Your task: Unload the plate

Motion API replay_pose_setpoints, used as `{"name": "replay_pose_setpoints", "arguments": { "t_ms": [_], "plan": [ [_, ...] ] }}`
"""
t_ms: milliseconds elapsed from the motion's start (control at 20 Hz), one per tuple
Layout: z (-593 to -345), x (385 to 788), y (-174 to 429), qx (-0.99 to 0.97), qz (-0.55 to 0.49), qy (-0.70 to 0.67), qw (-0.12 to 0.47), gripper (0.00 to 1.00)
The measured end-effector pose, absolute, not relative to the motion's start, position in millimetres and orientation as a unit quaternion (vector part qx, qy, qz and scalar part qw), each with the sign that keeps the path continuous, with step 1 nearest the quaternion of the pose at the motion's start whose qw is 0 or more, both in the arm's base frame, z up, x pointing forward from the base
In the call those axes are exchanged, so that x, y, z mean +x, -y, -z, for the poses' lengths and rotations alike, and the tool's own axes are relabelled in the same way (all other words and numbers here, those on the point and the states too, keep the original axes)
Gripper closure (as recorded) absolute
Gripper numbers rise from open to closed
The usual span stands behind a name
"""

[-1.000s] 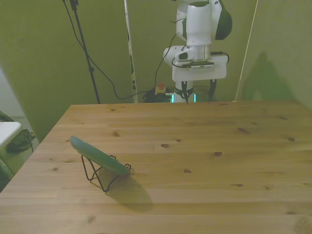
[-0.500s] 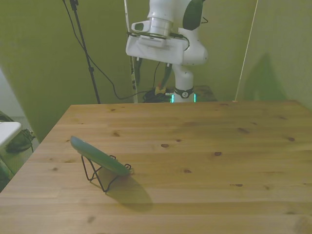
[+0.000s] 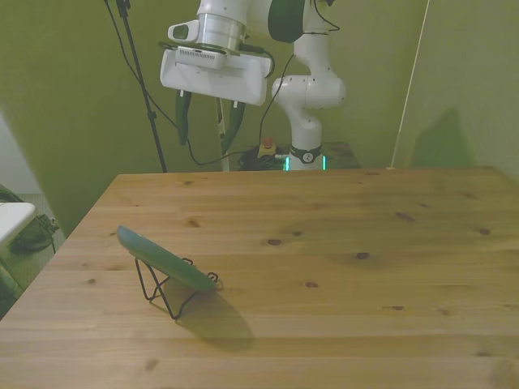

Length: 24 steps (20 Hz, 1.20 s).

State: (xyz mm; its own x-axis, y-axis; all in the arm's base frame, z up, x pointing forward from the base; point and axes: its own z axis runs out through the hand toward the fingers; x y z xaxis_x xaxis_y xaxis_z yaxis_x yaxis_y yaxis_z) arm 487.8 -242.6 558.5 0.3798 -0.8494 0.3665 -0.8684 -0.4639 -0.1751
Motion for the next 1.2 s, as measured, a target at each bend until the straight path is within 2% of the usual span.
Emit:
{"name": "replay_pose_setpoints", "arguments": {
  "t_ms": [150, 300, 550, 950, 1200],
  "plan": [
    [-550.5, 493.0, 251.0, 0.844, -0.195, 0.5, 0.018, 0.0],
    [-557.1, 501.8, 275.1, 0.86, -0.185, 0.475, 0.013, 0.0],
    [-570.8, 525.2, 318.1, 0.885, -0.174, 0.43, 0.042, 0.0],
    [-568.4, 573.9, 368.2, 0.897, -0.178, 0.395, 0.091, 0.0],
    [-564.5, 603.7, 369.3, 0.903, -0.188, 0.375, 0.093, 0.0]
  ]
}}
